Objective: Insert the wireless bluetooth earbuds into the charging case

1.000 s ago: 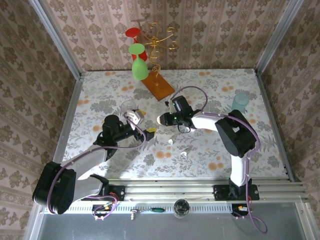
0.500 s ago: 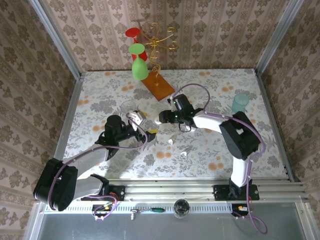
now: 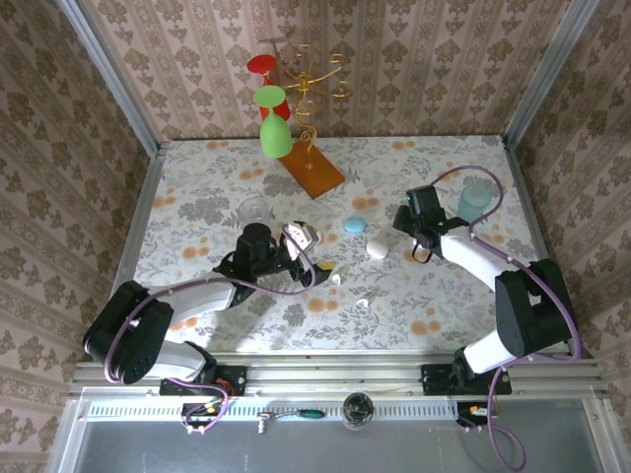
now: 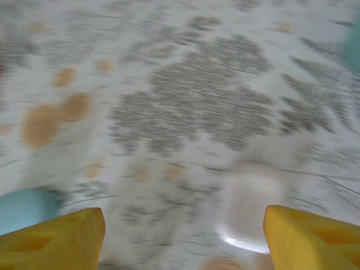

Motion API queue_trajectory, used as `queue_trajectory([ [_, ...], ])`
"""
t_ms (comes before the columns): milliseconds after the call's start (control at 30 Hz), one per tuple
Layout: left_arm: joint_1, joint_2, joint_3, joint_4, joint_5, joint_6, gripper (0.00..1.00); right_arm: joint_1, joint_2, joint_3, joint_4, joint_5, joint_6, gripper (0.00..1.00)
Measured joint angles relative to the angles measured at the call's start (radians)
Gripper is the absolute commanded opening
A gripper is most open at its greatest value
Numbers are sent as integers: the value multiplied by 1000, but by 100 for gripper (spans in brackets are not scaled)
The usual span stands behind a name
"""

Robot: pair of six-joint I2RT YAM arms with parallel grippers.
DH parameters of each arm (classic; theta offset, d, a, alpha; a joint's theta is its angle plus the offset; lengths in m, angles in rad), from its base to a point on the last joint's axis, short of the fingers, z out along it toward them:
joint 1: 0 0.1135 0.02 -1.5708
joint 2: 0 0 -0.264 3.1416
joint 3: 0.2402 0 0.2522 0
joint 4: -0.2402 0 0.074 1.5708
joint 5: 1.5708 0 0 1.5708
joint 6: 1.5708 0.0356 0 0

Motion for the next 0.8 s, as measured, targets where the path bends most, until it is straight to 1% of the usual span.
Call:
queue_trajectory([
  [100,-5,11,5,13,0,0,100,-26,7,2,-55,21,3,78],
  [200,-5,13,6,27,2,0,100,-44,53,23,-100,19,2,78],
  [367,-5,16,9,32,10,0,100,-53,158,70,-142,-13,-2,78],
  [533,-5,19,10,43,20,0,100,-53,217,100,-163,-40,-14,76],
  [667,-5,19,10,45,23,0,100,-54,239,113,-166,-50,-19,70],
  [800,-5,20,10,54,22,0,100,-57,263,130,-167,-51,-24,60],
])
